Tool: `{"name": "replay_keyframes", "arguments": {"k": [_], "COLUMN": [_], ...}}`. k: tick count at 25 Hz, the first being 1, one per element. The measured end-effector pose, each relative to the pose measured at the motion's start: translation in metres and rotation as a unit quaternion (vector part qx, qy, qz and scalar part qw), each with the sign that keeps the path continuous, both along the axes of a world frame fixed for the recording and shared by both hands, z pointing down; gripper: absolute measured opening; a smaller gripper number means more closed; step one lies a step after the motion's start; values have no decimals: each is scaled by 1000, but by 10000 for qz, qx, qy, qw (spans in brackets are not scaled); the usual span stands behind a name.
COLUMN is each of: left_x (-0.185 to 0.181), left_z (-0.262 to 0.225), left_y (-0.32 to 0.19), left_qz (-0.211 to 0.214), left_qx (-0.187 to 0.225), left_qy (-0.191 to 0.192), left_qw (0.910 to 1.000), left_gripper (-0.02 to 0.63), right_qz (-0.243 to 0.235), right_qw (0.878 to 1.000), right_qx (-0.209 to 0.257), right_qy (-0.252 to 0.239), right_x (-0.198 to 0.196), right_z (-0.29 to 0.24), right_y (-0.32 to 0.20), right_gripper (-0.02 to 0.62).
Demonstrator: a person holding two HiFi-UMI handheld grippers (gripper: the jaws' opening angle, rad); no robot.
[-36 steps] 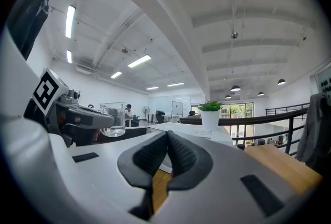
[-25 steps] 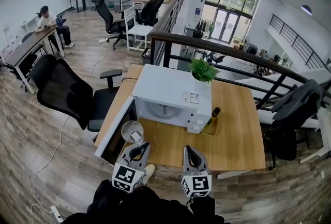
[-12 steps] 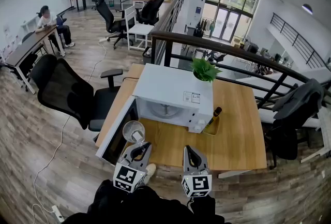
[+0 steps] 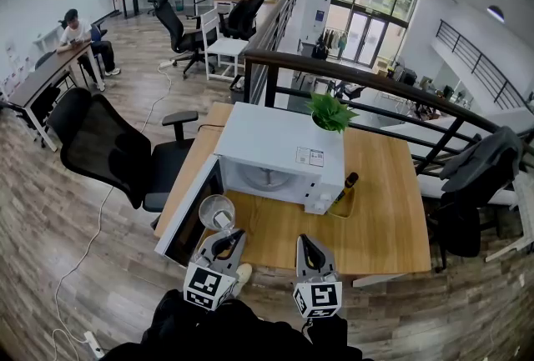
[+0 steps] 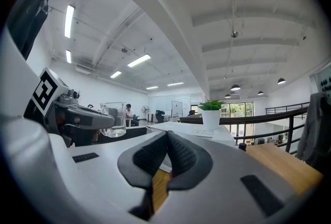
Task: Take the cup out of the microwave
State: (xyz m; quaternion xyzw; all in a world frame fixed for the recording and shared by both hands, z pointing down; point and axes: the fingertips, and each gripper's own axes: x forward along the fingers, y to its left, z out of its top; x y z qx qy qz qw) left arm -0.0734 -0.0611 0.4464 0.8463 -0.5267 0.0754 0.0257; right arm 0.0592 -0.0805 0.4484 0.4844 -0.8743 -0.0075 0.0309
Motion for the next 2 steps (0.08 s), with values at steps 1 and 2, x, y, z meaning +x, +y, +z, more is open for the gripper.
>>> {"name": "replay_keyframes", "arguments": {"k": [1, 2], "left_x": [0, 0], "left_z": [0, 0], "left_y": [0, 0], "left_qz": [-1, -2], "left_qx": [2, 5], "left_qy": [0, 0], "left_qw": [10000, 10000], "left_gripper": [25, 25], "right_qz": [4, 8], "right_qw": [10000, 10000], "right_qx": [0, 0], "right_qy": [2, 5], "right_x": [0, 0], "right_z": [0, 0], "right_y": [0, 0], "right_gripper": [14, 14]}}
